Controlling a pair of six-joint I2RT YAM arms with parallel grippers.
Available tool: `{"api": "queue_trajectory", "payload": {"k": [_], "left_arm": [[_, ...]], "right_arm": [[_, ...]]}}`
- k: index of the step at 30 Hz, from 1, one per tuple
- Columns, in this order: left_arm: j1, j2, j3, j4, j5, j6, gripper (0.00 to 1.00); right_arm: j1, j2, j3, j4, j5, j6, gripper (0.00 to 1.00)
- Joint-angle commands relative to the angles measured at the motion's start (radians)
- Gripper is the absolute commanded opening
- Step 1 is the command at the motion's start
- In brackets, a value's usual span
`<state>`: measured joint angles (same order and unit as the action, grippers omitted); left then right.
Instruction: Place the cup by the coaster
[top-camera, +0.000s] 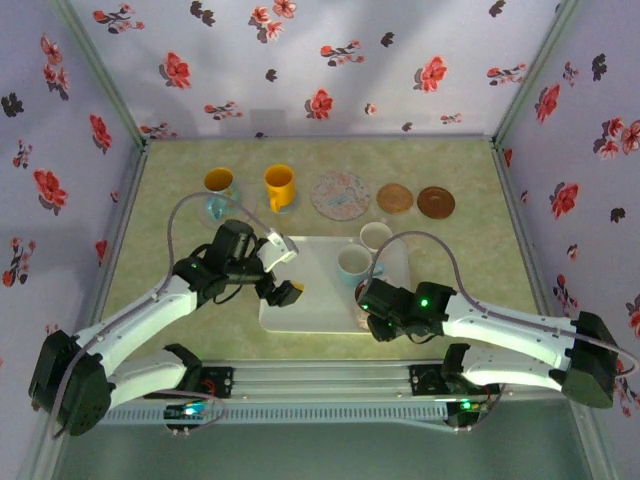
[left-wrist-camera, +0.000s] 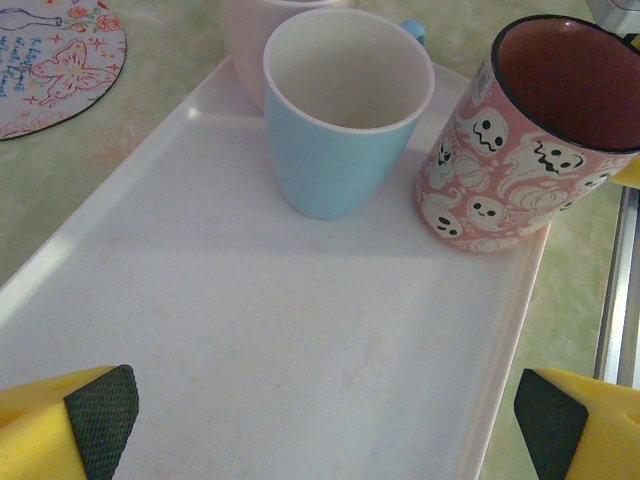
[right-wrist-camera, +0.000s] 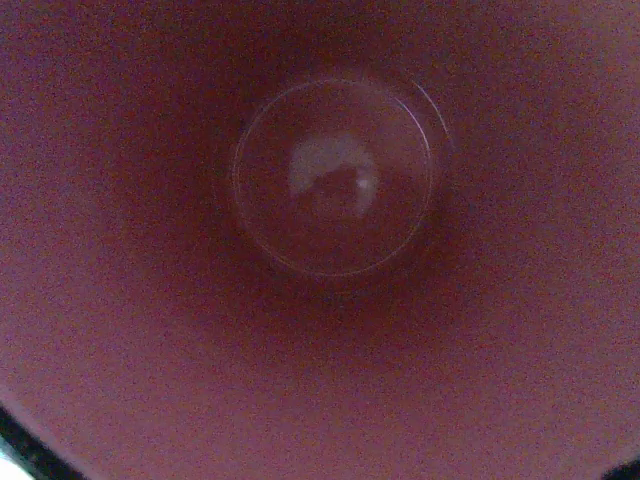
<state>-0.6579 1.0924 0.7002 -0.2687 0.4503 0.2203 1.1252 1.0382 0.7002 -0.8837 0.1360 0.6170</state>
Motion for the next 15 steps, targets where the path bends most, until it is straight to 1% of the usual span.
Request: {"api": "queue_trajectory", "payload": {"k": [1,7,15], "left_arm": [[-0.011,0.004,0.023,0.010,0.025,0.021,1.00],[-0.011,0.001,0.023,0.002,0.026,0.019,1.00],[-0.013,0.000,0.019,-0.010,0.026,0.016,1.00]], "right_arm": [[0.005,-0.005,0.022,-0.019,0.035,-0.004,0.36],[0.005,-0.005,0.027,-0.023,0.040,-0.006,0.33],[0.005,-0.006,0.042,-0.032,0.045,-0.018,0.26]]}}
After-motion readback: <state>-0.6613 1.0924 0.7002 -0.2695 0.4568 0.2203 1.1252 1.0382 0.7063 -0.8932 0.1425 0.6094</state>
